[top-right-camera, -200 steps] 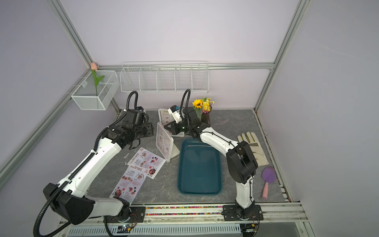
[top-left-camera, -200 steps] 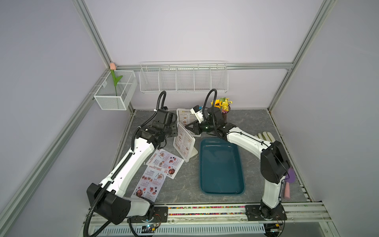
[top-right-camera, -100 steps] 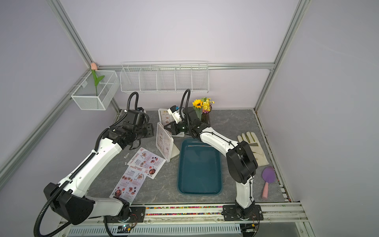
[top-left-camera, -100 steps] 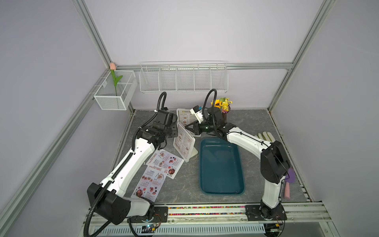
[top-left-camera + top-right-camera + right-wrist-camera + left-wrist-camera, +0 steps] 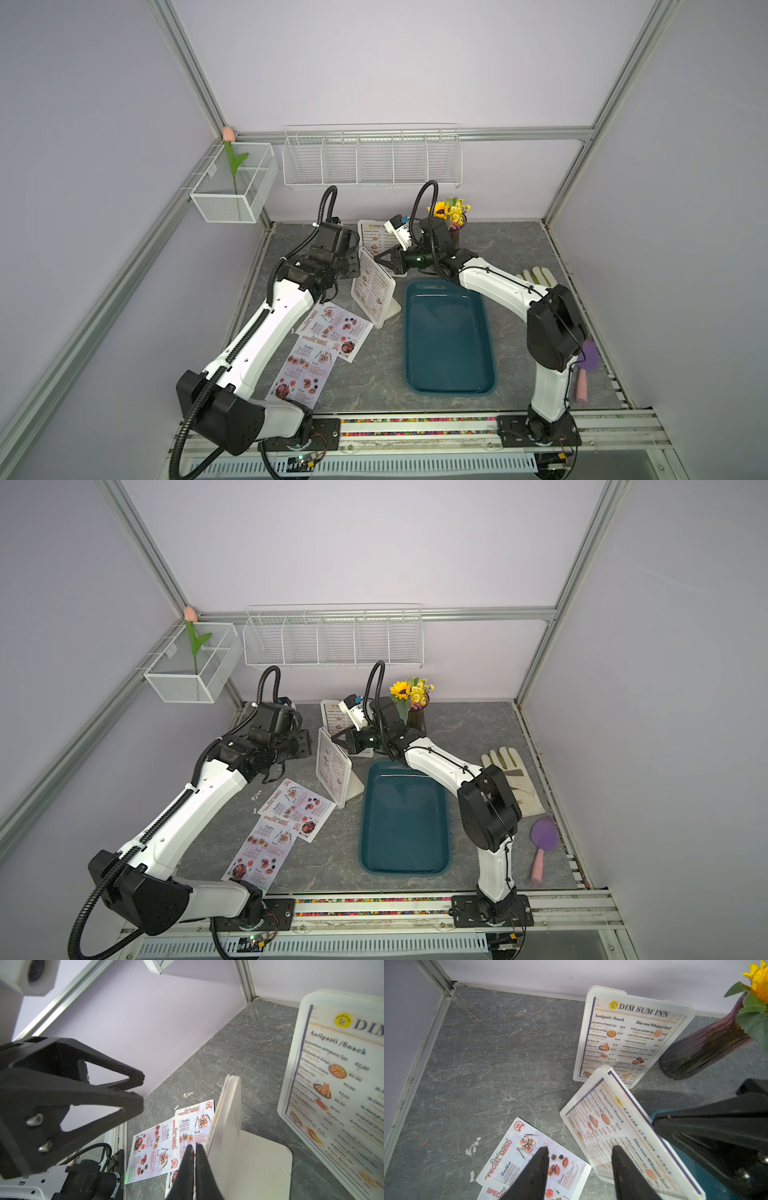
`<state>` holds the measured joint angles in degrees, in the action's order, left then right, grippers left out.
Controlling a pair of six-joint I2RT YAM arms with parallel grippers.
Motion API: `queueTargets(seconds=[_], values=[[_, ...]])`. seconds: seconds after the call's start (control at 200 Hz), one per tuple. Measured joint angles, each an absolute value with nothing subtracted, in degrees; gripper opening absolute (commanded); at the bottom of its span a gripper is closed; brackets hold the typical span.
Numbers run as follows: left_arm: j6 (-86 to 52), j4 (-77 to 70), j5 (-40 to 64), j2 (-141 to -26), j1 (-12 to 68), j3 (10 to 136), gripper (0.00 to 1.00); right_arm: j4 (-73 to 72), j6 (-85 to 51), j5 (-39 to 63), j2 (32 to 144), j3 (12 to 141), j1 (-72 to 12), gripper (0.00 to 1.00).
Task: Replace the menus in the menu holders
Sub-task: Insert the menu into the menu holder.
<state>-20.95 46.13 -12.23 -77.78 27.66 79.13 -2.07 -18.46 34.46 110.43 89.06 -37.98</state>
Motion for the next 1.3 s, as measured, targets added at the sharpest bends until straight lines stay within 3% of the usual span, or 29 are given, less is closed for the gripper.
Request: queueTargets(seconds=[0.965, 1.3], values=[[-20.95, 46.13, -12.80, -77.60, 27.66, 79.13, 0.52, -2.02, -19.51, 37.41, 113.19, 91.64, -38.11, 0.11], [-20.97, 46.13, -12.82, -77.60, 27.66, 79.13, 0.56, -4.54, -22.26, 38.59, 112.36, 91.00, -37.45, 0.21]])
